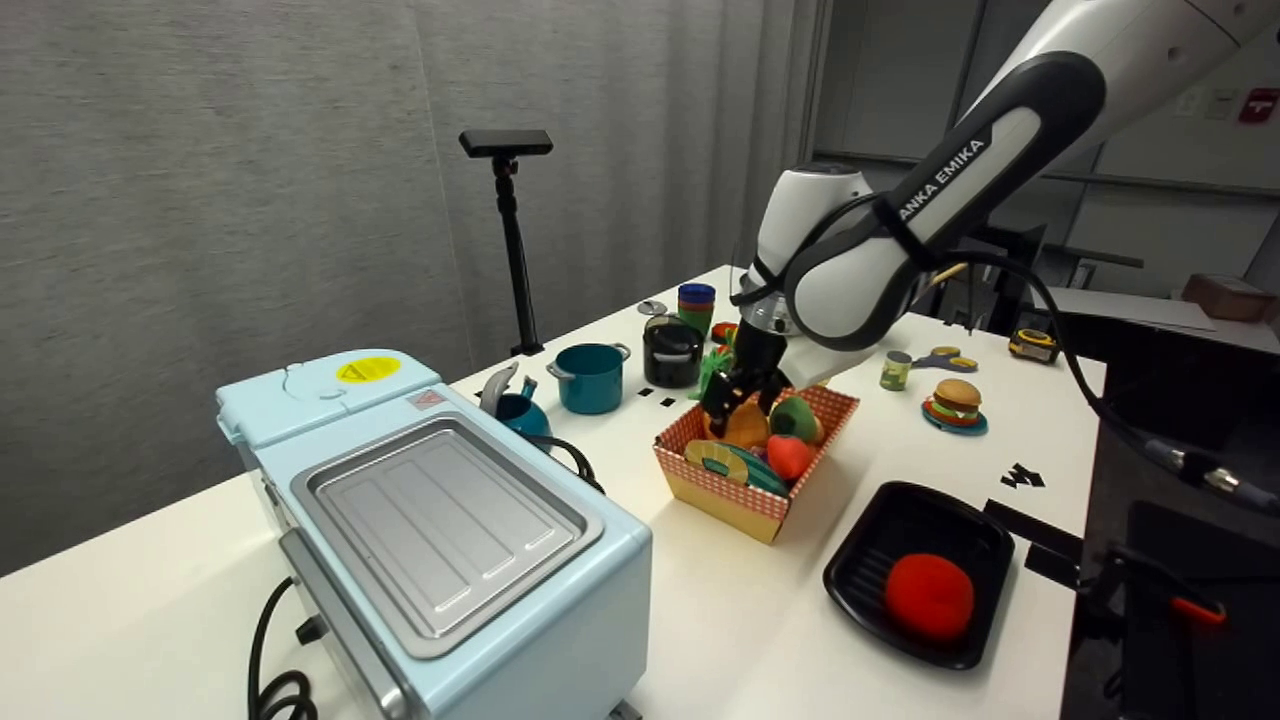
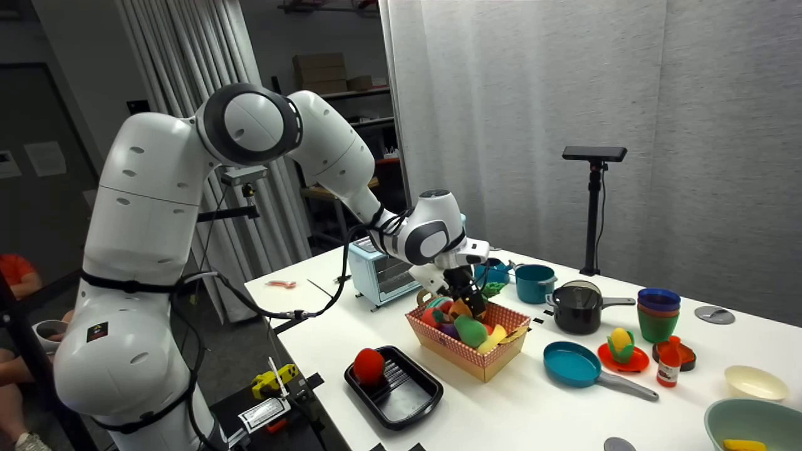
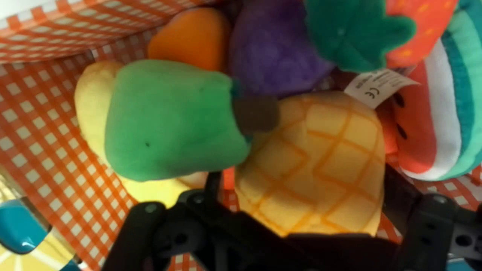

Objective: Pick up the pineapple plush toy from the basket and put it on the black tray.

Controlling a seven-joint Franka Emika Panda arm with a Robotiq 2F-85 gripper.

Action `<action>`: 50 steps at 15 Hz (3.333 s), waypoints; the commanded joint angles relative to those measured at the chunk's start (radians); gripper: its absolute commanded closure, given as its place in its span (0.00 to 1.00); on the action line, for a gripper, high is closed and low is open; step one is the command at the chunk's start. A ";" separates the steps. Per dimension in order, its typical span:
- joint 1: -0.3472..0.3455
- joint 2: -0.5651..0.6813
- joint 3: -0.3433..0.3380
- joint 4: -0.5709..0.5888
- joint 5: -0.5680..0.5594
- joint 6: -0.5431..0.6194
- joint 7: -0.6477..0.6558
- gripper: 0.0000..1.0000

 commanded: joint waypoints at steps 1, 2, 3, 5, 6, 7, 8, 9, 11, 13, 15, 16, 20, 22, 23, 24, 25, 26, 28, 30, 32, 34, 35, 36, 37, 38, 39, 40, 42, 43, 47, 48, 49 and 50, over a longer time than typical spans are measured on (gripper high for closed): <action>0.001 0.036 -0.008 0.056 -0.003 -0.025 -0.040 0.32; 0.004 0.035 -0.011 0.057 -0.007 -0.024 -0.042 0.42; 0.007 0.031 -0.013 0.055 -0.010 -0.025 -0.044 0.49; 0.021 0.006 -0.028 0.039 -0.027 -0.037 -0.035 0.63; 0.030 -0.005 -0.039 0.033 -0.043 -0.049 -0.029 0.69; 0.041 -0.025 -0.050 0.025 -0.060 -0.076 -0.025 0.77; 0.046 -0.043 -0.054 0.017 -0.074 -0.096 -0.026 0.83; 0.051 -0.063 -0.055 0.011 -0.086 -0.119 -0.025 0.91; 0.052 -0.108 -0.048 0.002 -0.093 -0.174 -0.029 0.97; 0.049 -0.160 -0.032 -0.012 -0.098 -0.213 -0.044 0.97; 0.048 -0.209 -0.021 -0.020 -0.099 -0.263 -0.048 0.95; 0.048 -0.235 -0.017 -0.025 -0.101 -0.294 -0.051 0.95; 0.040 -0.329 -0.017 -0.061 -0.143 -0.371 -0.046 0.95; 0.030 -0.370 -0.022 -0.088 -0.171 -0.399 -0.047 0.95; 0.022 -0.388 -0.025 -0.103 -0.181 -0.408 -0.048 0.95; 0.010 -0.404 -0.027 -0.120 -0.181 -0.412 -0.062 0.95; 0.000 -0.417 -0.030 -0.135 -0.188 -0.414 -0.062 0.95; -0.011 -0.429 -0.035 -0.151 -0.188 -0.410 -0.064 0.95; -0.035 -0.448 -0.047 -0.184 -0.190 -0.400 -0.072 0.95; -0.058 -0.461 -0.056 -0.210 -0.177 -0.404 -0.095 0.95; -0.081 -0.465 -0.065 -0.226 -0.155 -0.416 -0.135 0.95; -0.097 -0.472 -0.073 -0.244 -0.158 -0.431 -0.151 0.95; -0.105 -0.471 -0.076 -0.245 -0.153 -0.455 -0.163 0.95; -0.110 -0.481 -0.079 -0.264 -0.157 -0.464 -0.166 0.95; -0.115 -0.488 -0.080 -0.273 -0.158 -0.480 -0.177 0.95; -0.120 -0.493 -0.081 -0.284 -0.159 -0.495 -0.190 0.95; -0.123 -0.495 -0.082 -0.286 -0.154 -0.517 -0.196 0.95; -0.125 -0.498 -0.082 -0.288 -0.141 -0.547 -0.206 0.95; -0.129 -0.501 -0.082 -0.289 -0.112 -0.593 -0.228 0.95; -0.131 -0.502 -0.082 -0.288 -0.096 -0.615 -0.242 0.95; -0.136 -0.497 -0.084 -0.274 -0.017 -0.719 -0.308 0.95; -0.137 -0.495 -0.085 -0.271 -0.004 -0.742 -0.322 0.95; -0.138 -0.493 -0.085 -0.268 0.004 -0.757 -0.339 0.95; -0.139 -0.492 -0.086 -0.266 0.010 -0.772 -0.350 0.95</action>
